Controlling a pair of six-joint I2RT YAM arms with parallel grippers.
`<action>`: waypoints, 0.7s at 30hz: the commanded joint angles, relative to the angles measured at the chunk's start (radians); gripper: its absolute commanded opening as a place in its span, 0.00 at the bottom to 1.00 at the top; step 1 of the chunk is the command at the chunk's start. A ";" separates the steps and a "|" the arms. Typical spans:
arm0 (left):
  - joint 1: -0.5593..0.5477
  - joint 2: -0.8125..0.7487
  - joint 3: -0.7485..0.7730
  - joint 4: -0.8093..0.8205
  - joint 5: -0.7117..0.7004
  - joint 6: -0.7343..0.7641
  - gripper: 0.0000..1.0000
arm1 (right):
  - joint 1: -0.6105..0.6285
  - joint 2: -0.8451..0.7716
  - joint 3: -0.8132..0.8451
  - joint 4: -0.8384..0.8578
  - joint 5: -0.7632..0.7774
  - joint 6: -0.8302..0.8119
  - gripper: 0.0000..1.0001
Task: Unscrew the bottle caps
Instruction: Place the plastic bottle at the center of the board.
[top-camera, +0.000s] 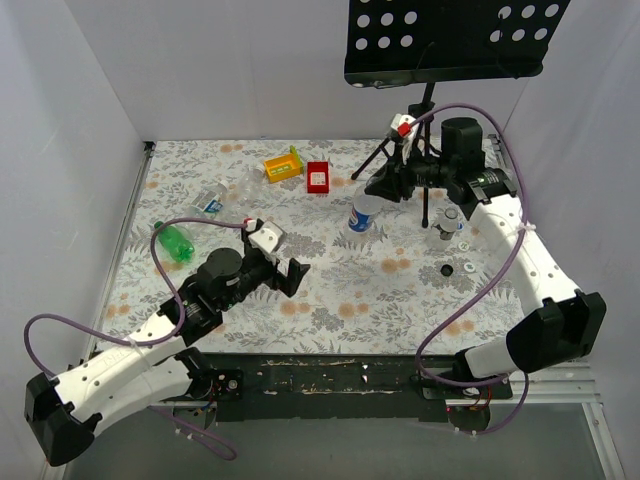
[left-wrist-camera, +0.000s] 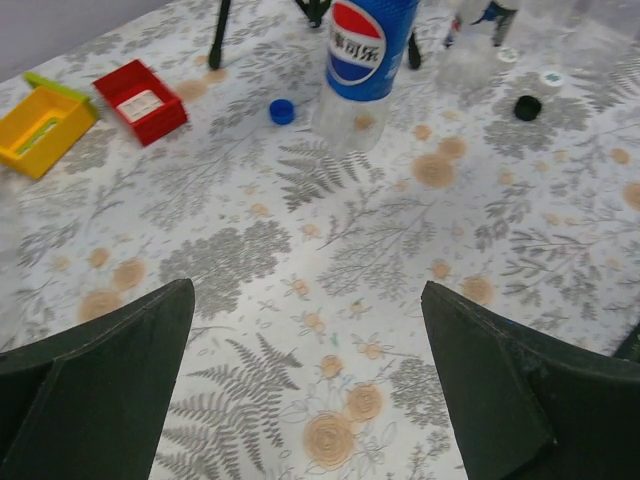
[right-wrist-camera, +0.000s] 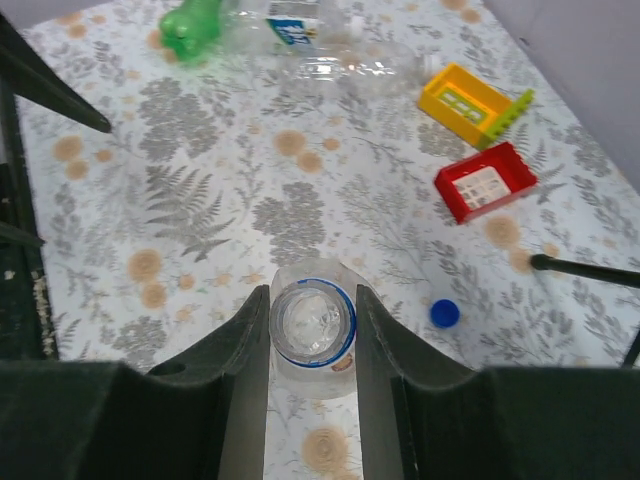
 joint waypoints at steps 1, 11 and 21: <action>0.055 -0.040 0.011 -0.078 -0.138 0.101 0.98 | -0.001 0.052 0.087 -0.020 0.171 -0.080 0.01; 0.155 -0.070 -0.104 -0.039 -0.117 0.075 0.98 | -0.001 0.162 0.158 0.038 0.286 -0.071 0.01; 0.155 -0.108 -0.149 0.001 -0.117 0.052 0.98 | 0.001 0.156 0.074 0.147 0.373 -0.043 0.01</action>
